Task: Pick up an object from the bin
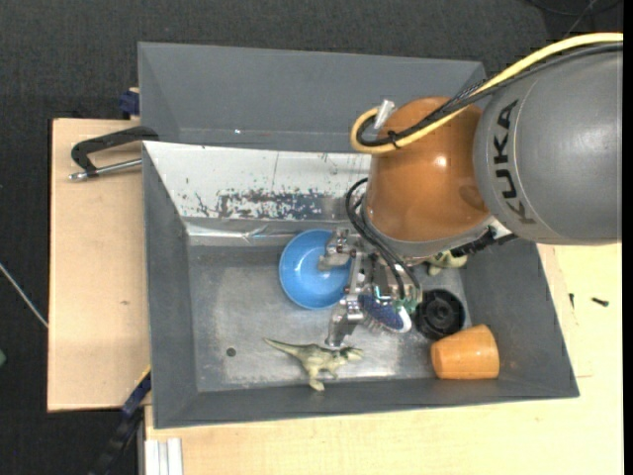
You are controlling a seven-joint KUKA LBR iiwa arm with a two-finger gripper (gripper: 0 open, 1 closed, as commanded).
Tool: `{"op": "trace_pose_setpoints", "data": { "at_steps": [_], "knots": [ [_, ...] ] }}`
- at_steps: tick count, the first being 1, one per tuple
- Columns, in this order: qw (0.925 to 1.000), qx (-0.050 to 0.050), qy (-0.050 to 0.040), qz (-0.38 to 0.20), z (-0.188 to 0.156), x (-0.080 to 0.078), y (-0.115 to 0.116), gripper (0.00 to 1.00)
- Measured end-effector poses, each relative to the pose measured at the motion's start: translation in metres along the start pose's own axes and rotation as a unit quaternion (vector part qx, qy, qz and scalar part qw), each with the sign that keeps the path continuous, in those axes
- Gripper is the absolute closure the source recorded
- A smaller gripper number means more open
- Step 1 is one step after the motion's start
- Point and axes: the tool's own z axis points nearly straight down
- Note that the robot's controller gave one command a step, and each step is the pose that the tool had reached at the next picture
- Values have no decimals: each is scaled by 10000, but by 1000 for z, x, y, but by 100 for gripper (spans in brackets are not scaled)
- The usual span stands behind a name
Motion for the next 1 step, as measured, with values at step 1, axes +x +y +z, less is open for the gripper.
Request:
{"op": "trace_pose_setpoints", "data": {
  "at_steps": [1],
  "knots": [
    [9971,-4,12,-761,102,-13,-52,0]
  ]
}}
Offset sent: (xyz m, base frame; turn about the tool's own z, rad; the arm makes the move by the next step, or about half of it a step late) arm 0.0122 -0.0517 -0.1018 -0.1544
